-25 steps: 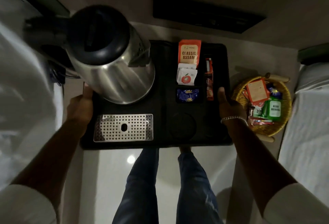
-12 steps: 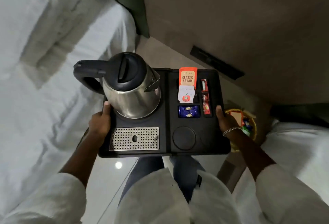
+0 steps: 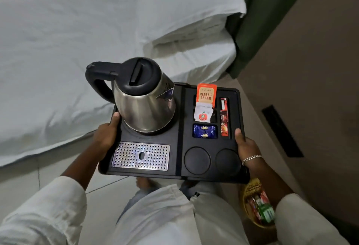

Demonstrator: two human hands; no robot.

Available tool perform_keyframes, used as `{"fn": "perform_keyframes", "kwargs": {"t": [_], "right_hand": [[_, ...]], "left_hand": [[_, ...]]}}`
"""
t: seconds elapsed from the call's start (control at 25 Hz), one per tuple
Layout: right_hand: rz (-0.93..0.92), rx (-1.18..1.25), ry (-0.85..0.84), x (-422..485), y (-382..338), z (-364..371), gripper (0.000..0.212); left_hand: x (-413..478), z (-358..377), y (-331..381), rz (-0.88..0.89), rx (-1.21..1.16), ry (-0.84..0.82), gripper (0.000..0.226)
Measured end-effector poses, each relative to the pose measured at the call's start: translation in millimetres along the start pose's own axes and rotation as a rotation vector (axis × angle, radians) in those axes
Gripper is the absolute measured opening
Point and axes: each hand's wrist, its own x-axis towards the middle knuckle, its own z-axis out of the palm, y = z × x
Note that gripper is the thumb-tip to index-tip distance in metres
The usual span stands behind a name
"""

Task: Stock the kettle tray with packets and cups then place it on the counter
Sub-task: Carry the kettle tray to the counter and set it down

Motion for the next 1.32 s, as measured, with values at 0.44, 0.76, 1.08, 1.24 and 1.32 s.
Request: {"fn": "perform_keyframes", "kwargs": {"t": [0.44,0.76,1.08,1.24,1.32], "right_hand": [[-0.405,-0.338,-0.149,-49,-191,166,0.073],[-0.735,-0.508,-0.321,-115,-332,332,0.084],[-0.955,-0.645,-0.506,-212,-438,515,0.082],[-1.02,-0.685,-0.583,-260,-485,613,0.082],[-1.044,-0.719,-0.631,-288,-503,659,0.084]], "left_hand": [[15,-202,-148,-0.051,-0.364,0.242,0.066],[-5,-326,-260,-0.211,-0.589,0.49,0.069],[-7,-457,-365,-0.373,-0.679,0.747,0.061],[3,-523,-413,-0.442,-0.708,0.799,0.062],[3,-556,-437,-0.467,-0.721,0.803,0.07]]}}
